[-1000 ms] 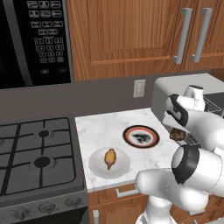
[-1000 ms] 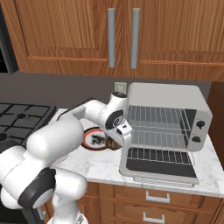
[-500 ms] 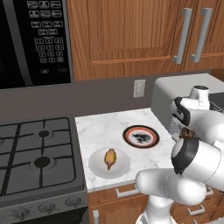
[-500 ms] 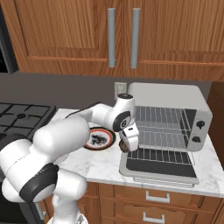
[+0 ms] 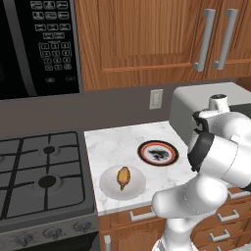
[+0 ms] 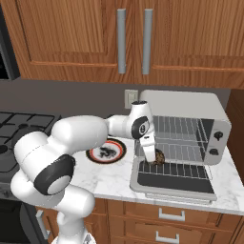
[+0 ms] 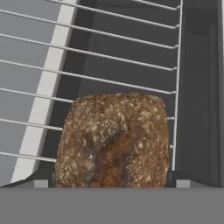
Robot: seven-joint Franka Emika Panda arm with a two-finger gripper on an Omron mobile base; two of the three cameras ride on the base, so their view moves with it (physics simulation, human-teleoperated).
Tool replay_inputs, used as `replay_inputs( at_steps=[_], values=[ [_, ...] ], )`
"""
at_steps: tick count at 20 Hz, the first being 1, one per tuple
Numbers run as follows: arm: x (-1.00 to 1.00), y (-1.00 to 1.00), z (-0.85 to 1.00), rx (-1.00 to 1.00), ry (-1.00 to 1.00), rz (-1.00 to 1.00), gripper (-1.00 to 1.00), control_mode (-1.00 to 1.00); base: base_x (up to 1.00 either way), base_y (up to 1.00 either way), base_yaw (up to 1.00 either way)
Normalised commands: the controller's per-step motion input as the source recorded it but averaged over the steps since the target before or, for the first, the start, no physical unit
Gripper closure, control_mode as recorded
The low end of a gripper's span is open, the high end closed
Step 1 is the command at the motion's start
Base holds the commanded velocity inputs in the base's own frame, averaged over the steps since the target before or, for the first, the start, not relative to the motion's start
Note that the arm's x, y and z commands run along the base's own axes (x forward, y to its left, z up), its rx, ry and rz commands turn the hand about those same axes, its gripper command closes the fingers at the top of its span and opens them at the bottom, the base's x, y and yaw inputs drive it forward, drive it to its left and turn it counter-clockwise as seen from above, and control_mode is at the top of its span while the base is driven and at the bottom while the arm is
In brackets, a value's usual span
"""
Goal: Open the toaster oven door. Place the bread on the bottom rack in the toaster oven and place the chicken drumstick on the top rack.
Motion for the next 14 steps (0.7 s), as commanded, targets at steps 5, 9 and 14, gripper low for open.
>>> replay_inputs(
  at_steps=[5, 9, 14],
  values=[
    [0.12, -0.48, -0.19, -0.21, 0.00, -0.19, 1.00, -1.00, 0.00, 0.00, 0.00],
    [0.15, -0.42, -0.22, -0.21, 0.00, -0.10, 1.00, -1.00, 0.00, 0.00, 0.00],
    [-0.02, -0.37, -0.27, -0.17, 0.00, -0.01, 1.00, -1.00, 0.00, 0.00, 0.00]
  ],
)
